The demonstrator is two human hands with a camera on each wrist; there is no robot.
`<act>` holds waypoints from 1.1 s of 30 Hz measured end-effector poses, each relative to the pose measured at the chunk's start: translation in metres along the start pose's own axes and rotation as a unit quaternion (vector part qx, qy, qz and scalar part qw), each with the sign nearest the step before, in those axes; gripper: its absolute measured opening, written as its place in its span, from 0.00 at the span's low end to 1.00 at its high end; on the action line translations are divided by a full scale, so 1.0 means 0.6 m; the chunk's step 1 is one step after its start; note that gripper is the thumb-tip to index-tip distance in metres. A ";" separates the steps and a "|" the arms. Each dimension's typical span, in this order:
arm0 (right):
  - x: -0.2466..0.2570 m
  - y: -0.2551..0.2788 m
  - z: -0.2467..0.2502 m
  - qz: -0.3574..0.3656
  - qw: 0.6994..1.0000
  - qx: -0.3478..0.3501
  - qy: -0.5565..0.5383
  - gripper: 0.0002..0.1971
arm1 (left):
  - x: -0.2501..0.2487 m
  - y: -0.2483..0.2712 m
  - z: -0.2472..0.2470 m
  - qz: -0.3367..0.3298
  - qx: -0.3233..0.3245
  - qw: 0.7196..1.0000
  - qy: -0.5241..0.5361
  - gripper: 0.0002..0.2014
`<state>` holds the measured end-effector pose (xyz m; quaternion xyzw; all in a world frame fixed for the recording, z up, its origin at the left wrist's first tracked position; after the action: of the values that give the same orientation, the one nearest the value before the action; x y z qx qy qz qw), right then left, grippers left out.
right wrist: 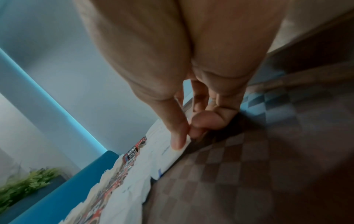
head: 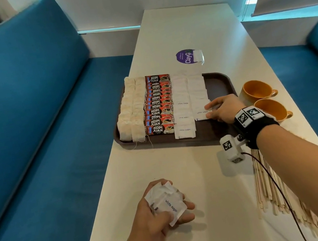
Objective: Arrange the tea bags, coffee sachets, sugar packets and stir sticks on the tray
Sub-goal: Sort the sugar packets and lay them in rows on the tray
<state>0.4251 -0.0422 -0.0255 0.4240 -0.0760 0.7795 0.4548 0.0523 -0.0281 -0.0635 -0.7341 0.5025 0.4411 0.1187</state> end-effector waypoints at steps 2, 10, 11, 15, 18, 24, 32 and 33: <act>0.004 -0.001 0.000 -0.009 1.000 0.003 0.025 0.13 | 0.001 -0.001 0.000 0.000 0.002 1.000 0.001 0.38; 0.033 0.082 0.028 0.022 0.997 -0.054 -0.052 0.09 | -0.003 0.003 -0.005 -0.012 0.004 1.000 -0.016 0.28; 0.038 0.109 0.025 0.027 0.995 -0.040 -0.084 0.08 | -0.004 0.003 -0.006 -0.012 0.001 1.000 -0.016 0.28; 0.051 0.237 -0.009 0.057 0.986 0.059 -0.146 0.05 | -0.007 0.006 -0.011 -0.014 -0.015 0.999 -0.025 0.30; 0.034 0.305 -0.052 0.073 0.975 0.121 -0.171 0.07 | -0.010 0.010 -0.017 -0.009 -0.029 0.998 -0.048 0.31; -0.008 0.388 -0.125 0.015 0.951 0.147 -0.271 0.18 | -0.012 0.017 -0.025 -0.025 -0.037 0.997 -0.061 0.25; -0.019 0.413 -0.140 0.037 0.947 0.096 -0.305 0.04 | -0.009 0.016 -0.024 -0.037 -0.044 0.995 -0.079 0.23; -0.020 0.412 -0.138 0.032 0.942 0.096 -0.319 0.04 | -0.009 0.016 -0.023 -0.034 -0.049 0.996 -0.070 0.24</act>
<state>0.1877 -0.1502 -0.0202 0.6895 -0.1554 0.6213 0.3384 0.0510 -0.0378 -0.0490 -0.7226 0.4459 0.5113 0.1327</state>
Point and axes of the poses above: each hand's wrist, its own y-axis away from the middle knuckle, its own z-axis out of the back of the hand, x = y × z, the point moved 1 cm from there along -y, towards the middle knuckle, and after that the axes turned 1 degree about -x, right-handed, at the moved point
